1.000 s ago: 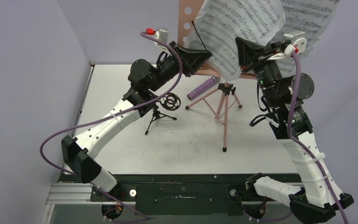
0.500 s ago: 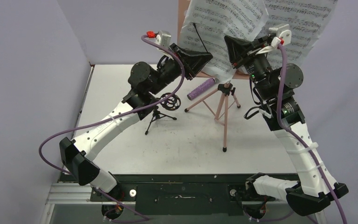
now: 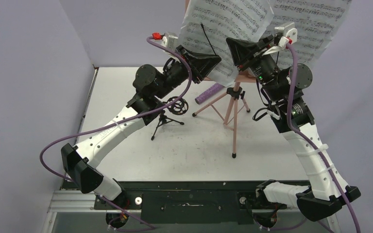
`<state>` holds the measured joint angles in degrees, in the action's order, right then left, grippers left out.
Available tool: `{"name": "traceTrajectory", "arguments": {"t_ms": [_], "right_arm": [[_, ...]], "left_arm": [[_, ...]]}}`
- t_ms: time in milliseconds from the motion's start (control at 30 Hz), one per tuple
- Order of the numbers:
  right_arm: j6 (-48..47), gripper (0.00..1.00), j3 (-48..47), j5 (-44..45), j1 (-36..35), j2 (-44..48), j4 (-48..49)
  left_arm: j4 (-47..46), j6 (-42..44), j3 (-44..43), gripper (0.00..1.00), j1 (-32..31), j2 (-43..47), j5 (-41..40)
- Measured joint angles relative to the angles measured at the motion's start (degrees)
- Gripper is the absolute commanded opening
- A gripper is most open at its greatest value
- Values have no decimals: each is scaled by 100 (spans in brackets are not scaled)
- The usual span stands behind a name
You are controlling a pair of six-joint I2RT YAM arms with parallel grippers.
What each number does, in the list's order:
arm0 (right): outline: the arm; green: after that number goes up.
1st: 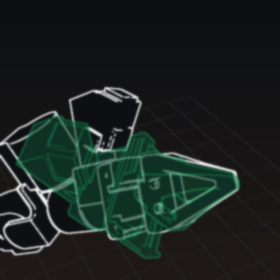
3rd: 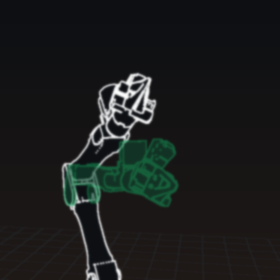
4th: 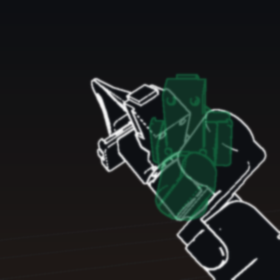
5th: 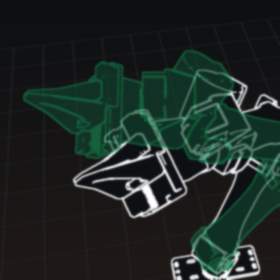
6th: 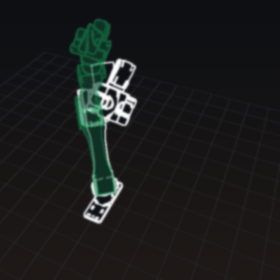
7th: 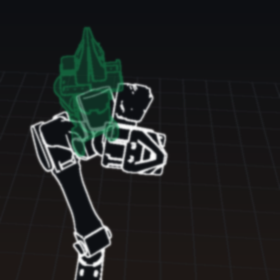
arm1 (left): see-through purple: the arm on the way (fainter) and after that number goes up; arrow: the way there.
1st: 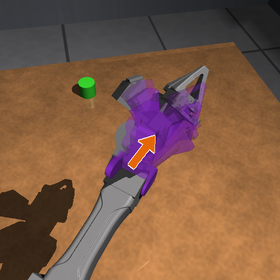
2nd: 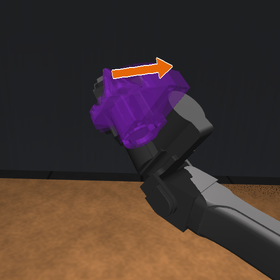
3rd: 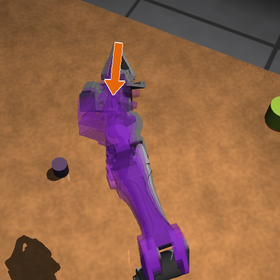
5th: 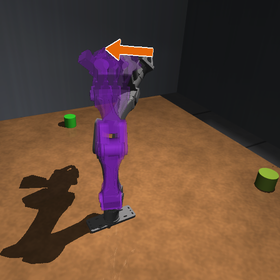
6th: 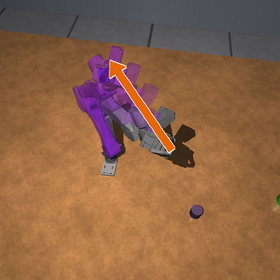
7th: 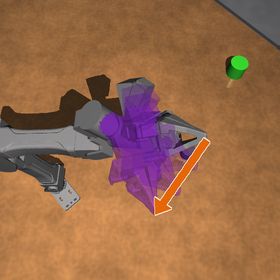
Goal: Set up the instrument practice props
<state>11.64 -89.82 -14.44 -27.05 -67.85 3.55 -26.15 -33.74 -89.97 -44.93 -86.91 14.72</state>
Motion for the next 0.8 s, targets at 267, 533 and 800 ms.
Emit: {"name": "traceTrajectory", "arguments": {"t_ms": [267,533,800], "right_arm": [[107,26,0,-11,0,-74,4],[125,40,127,179,0,177,-44],[127,40,529,463,0,787,-81]], "left_arm": [[17,50,127,36,-24,116,-17],[22,59,221,36,-37,256,-42],[22,98,229,36,-37,273,-61]]}}
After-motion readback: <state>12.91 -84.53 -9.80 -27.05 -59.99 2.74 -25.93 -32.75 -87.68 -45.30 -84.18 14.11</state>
